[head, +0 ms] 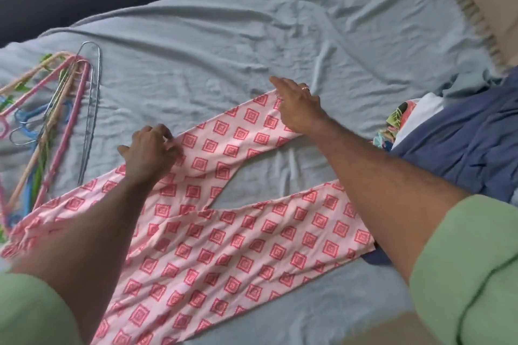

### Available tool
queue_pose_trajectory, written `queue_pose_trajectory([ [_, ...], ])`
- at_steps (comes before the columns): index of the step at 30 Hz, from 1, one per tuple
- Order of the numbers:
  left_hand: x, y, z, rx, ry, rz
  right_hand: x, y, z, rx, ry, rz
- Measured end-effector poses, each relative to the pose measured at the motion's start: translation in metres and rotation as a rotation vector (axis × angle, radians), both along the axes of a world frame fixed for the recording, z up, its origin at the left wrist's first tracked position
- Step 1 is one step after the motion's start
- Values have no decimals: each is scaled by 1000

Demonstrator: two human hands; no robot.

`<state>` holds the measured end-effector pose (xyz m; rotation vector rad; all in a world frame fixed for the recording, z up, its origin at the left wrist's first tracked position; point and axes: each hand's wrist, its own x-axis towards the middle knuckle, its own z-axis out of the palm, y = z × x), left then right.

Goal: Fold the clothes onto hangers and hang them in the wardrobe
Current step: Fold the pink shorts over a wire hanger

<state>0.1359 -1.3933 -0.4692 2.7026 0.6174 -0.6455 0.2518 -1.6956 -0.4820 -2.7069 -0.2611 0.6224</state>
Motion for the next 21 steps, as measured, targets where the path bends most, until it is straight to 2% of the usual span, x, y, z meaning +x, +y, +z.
queue_pose_trajectory([
  [3,-6,16,2,-57,-3,77,13,20,0,-127,-84,61],
  [6,-7,26,10,-46,-49,37,24,36,5,-162,-127,-24],
  [12,1,40,28,-153,-276,218,44,44,42,88,-308,-243],
  [15,-6,43,37,-196,-319,173,40,34,57,129,-304,-300],
  [19,-29,30,54,-303,-317,86,8,5,60,412,-206,-463],
  [21,-48,16,65,-336,-317,29,-20,-16,60,487,-161,-568],
])
